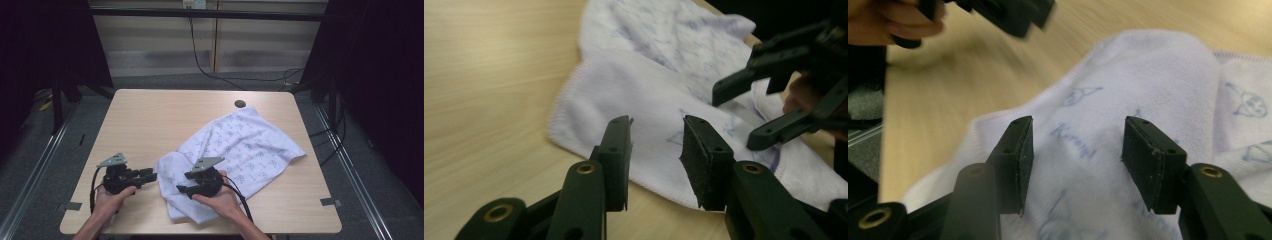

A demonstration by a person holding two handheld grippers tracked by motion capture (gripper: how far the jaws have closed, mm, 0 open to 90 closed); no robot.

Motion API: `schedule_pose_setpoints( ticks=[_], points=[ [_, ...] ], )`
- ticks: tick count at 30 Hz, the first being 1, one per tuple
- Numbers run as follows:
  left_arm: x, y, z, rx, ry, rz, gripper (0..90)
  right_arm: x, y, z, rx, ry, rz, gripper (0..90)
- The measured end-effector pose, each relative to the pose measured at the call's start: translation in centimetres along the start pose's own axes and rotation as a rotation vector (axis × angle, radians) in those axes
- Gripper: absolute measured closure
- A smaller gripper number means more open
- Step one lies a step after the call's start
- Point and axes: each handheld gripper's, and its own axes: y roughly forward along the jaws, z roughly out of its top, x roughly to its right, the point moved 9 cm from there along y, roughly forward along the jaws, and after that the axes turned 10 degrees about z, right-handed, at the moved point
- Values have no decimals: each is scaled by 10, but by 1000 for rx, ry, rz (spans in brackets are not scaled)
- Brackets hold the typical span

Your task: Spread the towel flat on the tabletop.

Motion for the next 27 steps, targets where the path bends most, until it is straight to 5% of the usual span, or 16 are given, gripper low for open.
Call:
schedule_pose_setpoints(
  ticks=[3, 5, 6, 13, 18, 22, 26, 27],
  points=[
    [-9, -5, 0, 17, -20, 18, 639, 9, 9, -3, -6, 10, -3, 559],
    [-17, -9, 0, 29, -38, 35, 639, 7, 7, 0, 31, 5, -2, 812],
    [-17, -9, 0, 29, -38, 35, 639, 5, 3, 3, 44, -3, -4, 843],
    [-14, -14, 6, 56, -30, 36, 639, 2, -31, 17, 131, 4, -13, 865],
    [2, -1, 3, 4, 20, 4, 623, 9, -78, 15, 185, 18, -52, 862],
    [17, 12, 2, -29, 60, -19, 594, 23, -114, -14, 162, 60, -131, 862],
    [41, 27, -1, -67, 100, -70, 546, 31, -125, -41, 135, 103, -159, 855],
    [48, 32, -2, -78, 110, -83, 519, 34, -127, -62, 95, 120, -174, 846]
  ],
)
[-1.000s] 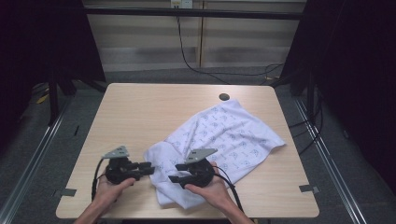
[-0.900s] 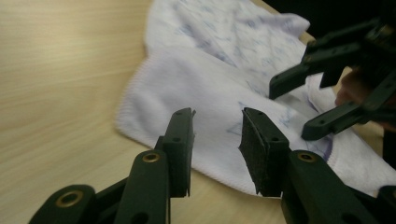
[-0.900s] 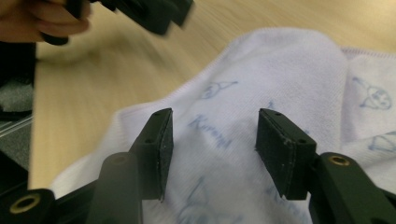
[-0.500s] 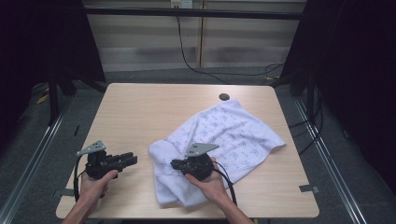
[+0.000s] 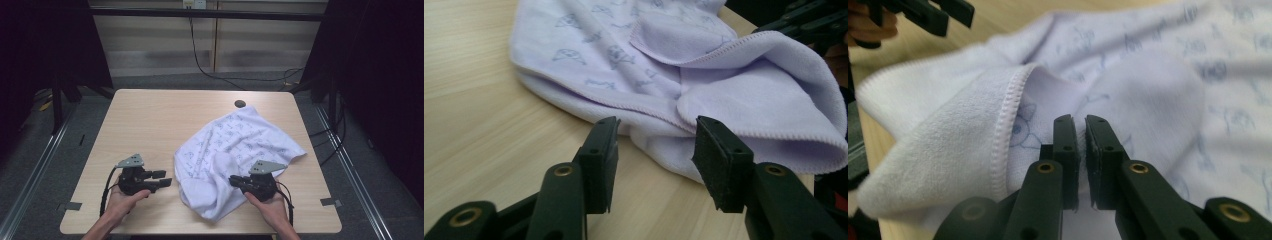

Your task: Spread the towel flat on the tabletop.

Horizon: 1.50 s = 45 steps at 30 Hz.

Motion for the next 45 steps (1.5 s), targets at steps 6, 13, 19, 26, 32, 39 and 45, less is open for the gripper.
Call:
schedule_pose_setpoints(
  ticks=[6, 13, 19, 26, 32, 39, 45],
  points=[
    [20, 14, 9, 3, 33, -33, 479, 8, -12, -31, -53, 52, -18, 825],
    [40, 35, 18, -6, 78, -69, 509, 14, -26, -36, -53, 68, -62, 709],
    [31, 58, 3, -79, 88, -57, 590, 7, -24, 8, 63, 50, -9, 659],
    [27, 62, -3, -93, 86, -44, 595, -14, 24, 19, -45, 38, 61, 537],
    [25, 63, -5, -93, 99, -18, 595, -1, 19, -1, -96, 17, -35, 885],
    [24, 58, -8, -104, 124, 14, 597, 17, -63, -24, 58, 73, -175, 898],
    [21, 37, -21, -119, 112, 37, 597, 33, -78, -65, 0, 137, -225, 895]
  ],
)
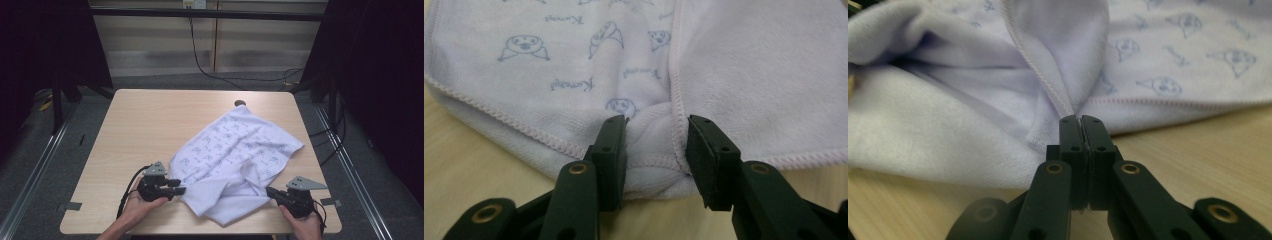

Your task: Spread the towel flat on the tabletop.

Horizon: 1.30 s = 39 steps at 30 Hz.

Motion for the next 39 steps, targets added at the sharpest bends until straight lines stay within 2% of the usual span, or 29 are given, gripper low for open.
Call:
schedule_pose_setpoints(
  ticks=[1, 2, 5, 6, 8, 10, 11, 15, 16, 19, 20, 21, 22, 23, 24, 26, 27, 28, 29, 30, 31, 32, 34, 35, 39],
  points=[
    [0, -4, -3, -7, 9, 6, 598, 2, 2, -3, -19, 11, -4, 894],
    [1, -11, -9, -2, -11, 0, 598, 4, 5, -5, -38, 12, -15, 888],
    [1, -15, -12, -1, -15, -7, 597, 8, 10, -6, -59, 13, -26, 852],
    [-1, -16, -13, -4, -25, -13, 595, 8, 13, -3, -59, 10, -26, 769],
    [-4, -18, -10, 13, -50, -44, 589, 3, 11, 5, -34, 0, -14, 718],
    [-5, -20, -8, 24, -53, -46, 598, -2, 8, 17, 14, -14, 4, 658],
    [-7, -25, -2, 61, -70, -48, 628, -4, 9, 23, 29, -16, 18, 636],
    [-7, -34, 9, 118, -82, -69, 690, -14, 24, 45, 45, -49, 61, 617],
    [-8, -35, 12, 131, -88, -76, 690, -14, 24, 45, 45, -49, 61, 617],
    [-5, -29, 12, 118, -111, -107, 666, -21, 44, 58, 35, -78, 97, 552],
    [-2, -22, 10, 98, -108, -117, 594, -24, 61, 63, 17, -79, 116, 504],
    [-2, -22, 10, 98, -108, -117, 577, -24, 61, 63, 17, -79, 116, 504],
    [1, -18, 8, 79, -87, -132, 577, -24, 66, 64, 10, -80, 113, 474],
    [3, -15, 6, 62, -77, -132, 539, -21, 80, 61, -22, -78, 106, 430],
    [5, -13, 4, 53, -75, -140, 522, -20, 84, 59, -38, -81, 96, 422],
    [7, -10, -1, 28, -62, -137, 487, -14, 89, 55, -55, -81, 64, 459],
    [10, -9, -3, 17, -46, -147, 482, -11, 89, 53, -59, -76, 56, 530],
    [12, -9, -5, 15, -39, -135, 478, -8, 88, 52, -56, -82, 44, 628],
    [12, -9, -5, 15, -39, -135, 471, -8, 88, 52, -56, -82, 44, 628],
    [14, -8, -7, 12, -37, -129, 466, -3, 84, 52, -38, -72, 32, 802],
    [14, -8, -7, 12, -37, -129, 473, -1, 82, 51, -33, -74, 32, 864],
    [15, -8, -8, 14, -27, -118, 473, -1, 82, 51, -33, -74, 32, 864],
    [14, -7, -9, 9, -20, -103, 568, 5, 70, 52, 8, -39, 22, 890],
    [13, -8, -10, 5, 8, -81, 619, 8, 65, 53, 29, -28, 19, 890],
    [14, -10, -10, 3, 19, -96, 790, 22, 49, 45, 51, 21, -3, 890]
  ],
)
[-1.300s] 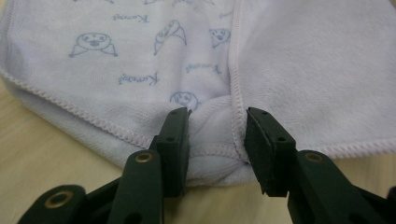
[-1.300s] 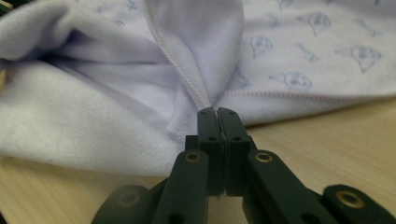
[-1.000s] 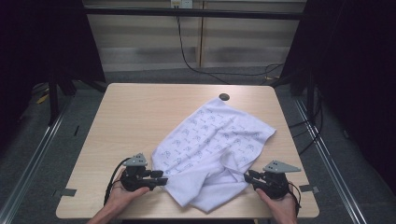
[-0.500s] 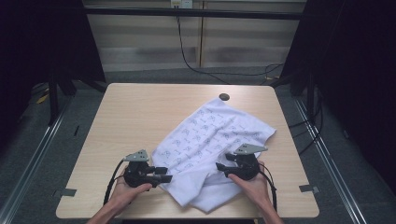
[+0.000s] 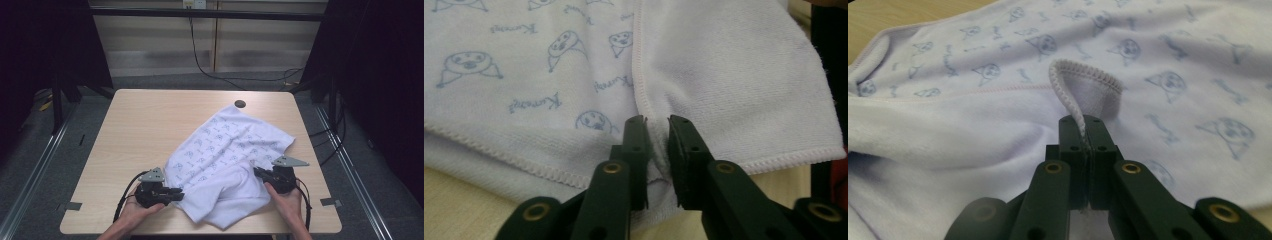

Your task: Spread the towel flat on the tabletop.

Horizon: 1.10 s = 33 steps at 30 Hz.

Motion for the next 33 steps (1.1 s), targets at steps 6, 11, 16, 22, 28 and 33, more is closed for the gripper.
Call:
schedule_pose_setpoints(
  ticks=[6, 11, 16, 22, 28, 33],
  points=[
    [-6, -12, 10, 56, -45, -10, 835, 17, 4, -17, -69, 23, -36, 890],
    [-27, -20, 23, 103, -76, 36, 838, 28, 14, -14, -63, 43, -29, 892],
    [-59, 0, 15, 19, -110, 77, 837, 37, 33, 1, -74, 25, -20, 893],
    [-55, -1, 12, 12, -114, 71, 836, 52, 61, 23, -81, 13, -27, 893],
    [-33, -2, 11, 18, -95, 42, 837, 62, 80, 39, -75, -13, -82, 894],
    [-41, -11, 27, 99, -117, 63, 837, 66, 86, 50, -47, 20, -72, 894]
  ],
)
